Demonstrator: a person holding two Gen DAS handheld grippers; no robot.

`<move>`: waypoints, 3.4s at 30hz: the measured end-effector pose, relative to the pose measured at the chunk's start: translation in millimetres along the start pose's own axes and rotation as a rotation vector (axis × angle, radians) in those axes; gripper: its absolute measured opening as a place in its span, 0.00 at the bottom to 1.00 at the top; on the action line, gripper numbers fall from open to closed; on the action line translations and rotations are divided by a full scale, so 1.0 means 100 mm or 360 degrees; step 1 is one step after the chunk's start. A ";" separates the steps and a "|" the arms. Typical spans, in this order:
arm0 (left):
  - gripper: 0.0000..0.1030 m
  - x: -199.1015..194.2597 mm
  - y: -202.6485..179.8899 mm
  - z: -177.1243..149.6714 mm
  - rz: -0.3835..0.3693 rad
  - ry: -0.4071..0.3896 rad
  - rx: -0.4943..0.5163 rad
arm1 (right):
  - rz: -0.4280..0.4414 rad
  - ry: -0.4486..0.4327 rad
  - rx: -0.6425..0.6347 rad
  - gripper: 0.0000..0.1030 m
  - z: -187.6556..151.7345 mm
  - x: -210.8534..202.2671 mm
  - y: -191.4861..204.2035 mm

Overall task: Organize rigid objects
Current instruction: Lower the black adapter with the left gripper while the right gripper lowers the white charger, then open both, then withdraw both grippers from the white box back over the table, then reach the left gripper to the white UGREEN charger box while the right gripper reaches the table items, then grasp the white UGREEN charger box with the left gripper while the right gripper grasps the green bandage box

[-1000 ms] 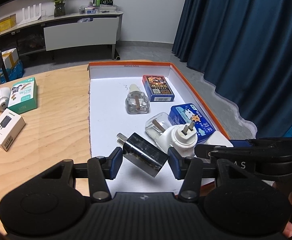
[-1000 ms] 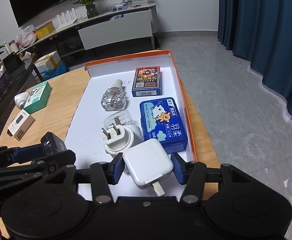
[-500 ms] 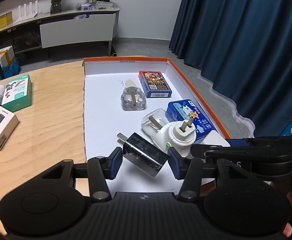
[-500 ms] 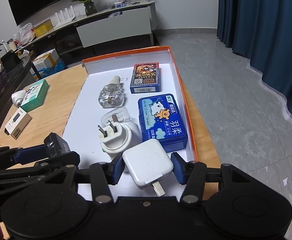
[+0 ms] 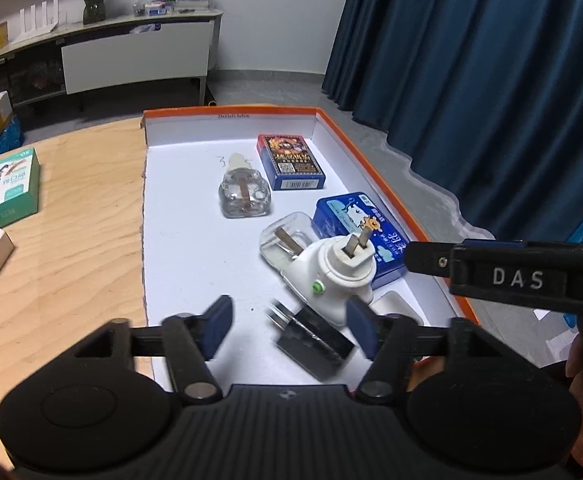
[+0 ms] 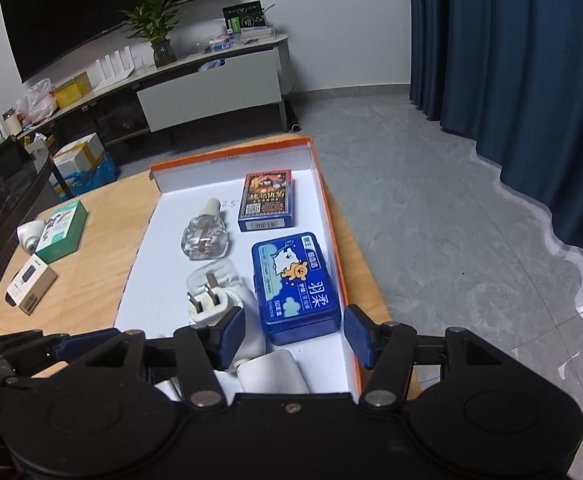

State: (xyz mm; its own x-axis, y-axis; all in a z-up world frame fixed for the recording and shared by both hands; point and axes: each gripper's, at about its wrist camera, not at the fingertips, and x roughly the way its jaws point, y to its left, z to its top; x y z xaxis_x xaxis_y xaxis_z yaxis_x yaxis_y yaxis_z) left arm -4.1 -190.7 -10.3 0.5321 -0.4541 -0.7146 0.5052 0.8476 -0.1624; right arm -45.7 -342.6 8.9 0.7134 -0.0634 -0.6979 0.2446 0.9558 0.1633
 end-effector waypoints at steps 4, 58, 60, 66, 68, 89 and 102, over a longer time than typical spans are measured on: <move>0.72 -0.11 0.05 0.02 0.0026 -0.0036 -0.0020 | 0.0012 -0.0026 -0.0014 0.65 0.03 -0.04 0.06; 0.79 0.05 2.16 0.12 0.0469 -0.0153 0.0091 | 0.0391 0.0112 -0.0381 0.70 0.08 0.53 1.45; 0.78 0.07 2.18 0.14 0.0458 -0.0170 0.0121 | 0.0384 0.0110 -0.0387 0.70 0.10 0.56 1.46; 0.58 0.03 2.02 0.11 0.0288 -0.0173 0.0267 | 0.0383 0.0115 -0.0388 0.70 0.16 0.66 1.54; 0.61 0.07 1.99 0.08 0.0391 -0.0192 0.0296 | 0.0389 0.0119 -0.0394 0.70 0.17 0.68 1.58; 0.58 -0.36 2.13 0.00 0.0449 -0.0191 -0.0101 | 0.0615 0.0227 -0.0452 0.78 0.62 1.25 2.36; 0.58 -0.46 2.27 -0.03 0.0512 -0.0297 -0.0254 | 0.0617 0.0359 -0.0550 0.81 0.87 2.08 3.15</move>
State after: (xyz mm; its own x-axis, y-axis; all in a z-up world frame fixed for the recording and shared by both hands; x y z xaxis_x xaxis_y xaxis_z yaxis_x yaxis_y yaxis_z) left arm 83.9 24.0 -16.6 0.7677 -0.1880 -0.6126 0.1885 0.9800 -0.0645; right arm 237.0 -79.6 -24.0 0.5412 0.3376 -0.7702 -0.2635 0.9378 0.2259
